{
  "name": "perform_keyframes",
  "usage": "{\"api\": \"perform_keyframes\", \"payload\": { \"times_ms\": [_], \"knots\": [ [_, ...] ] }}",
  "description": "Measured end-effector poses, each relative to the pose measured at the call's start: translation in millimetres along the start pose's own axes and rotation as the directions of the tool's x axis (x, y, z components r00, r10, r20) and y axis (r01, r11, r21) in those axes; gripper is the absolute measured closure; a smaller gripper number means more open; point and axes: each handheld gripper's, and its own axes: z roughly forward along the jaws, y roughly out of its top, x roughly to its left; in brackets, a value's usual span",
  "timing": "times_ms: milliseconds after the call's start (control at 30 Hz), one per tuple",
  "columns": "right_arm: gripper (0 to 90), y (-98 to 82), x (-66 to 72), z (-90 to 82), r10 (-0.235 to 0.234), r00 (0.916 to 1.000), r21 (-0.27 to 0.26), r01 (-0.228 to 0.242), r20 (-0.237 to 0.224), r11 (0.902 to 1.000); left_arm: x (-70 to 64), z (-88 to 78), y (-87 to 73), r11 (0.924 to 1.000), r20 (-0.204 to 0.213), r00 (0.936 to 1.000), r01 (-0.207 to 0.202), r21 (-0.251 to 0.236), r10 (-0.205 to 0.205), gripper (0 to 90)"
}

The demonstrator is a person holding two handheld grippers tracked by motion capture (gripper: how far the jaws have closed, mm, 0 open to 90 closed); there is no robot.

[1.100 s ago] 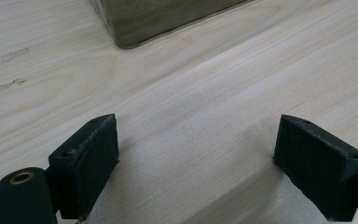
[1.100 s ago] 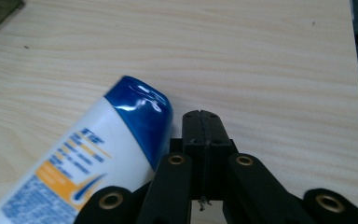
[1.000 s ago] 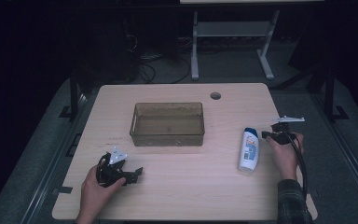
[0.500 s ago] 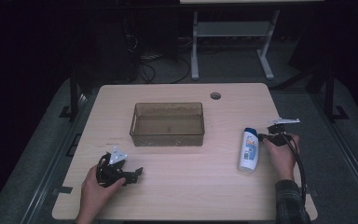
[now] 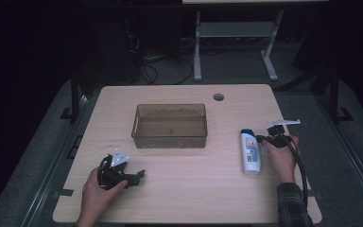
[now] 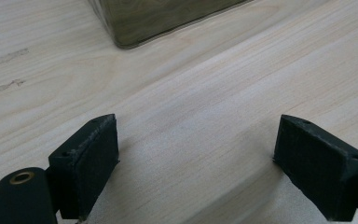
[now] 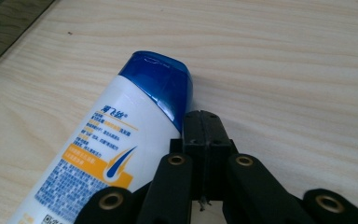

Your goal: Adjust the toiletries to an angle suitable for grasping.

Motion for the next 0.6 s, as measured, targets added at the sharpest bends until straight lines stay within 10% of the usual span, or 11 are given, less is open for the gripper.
{"api": "perform_keyframes", "payload": {
  "times_ms": [600],
  "knots": [
    [89.9,8.1,25.5,1.1,-0.072,0.9959,0.006,0.072,-0.054,0.9974,-0.1,0.0,0.0,1.0,0.003,1.0,-0.004,0.0,0.004,12.5]
  ]
}}
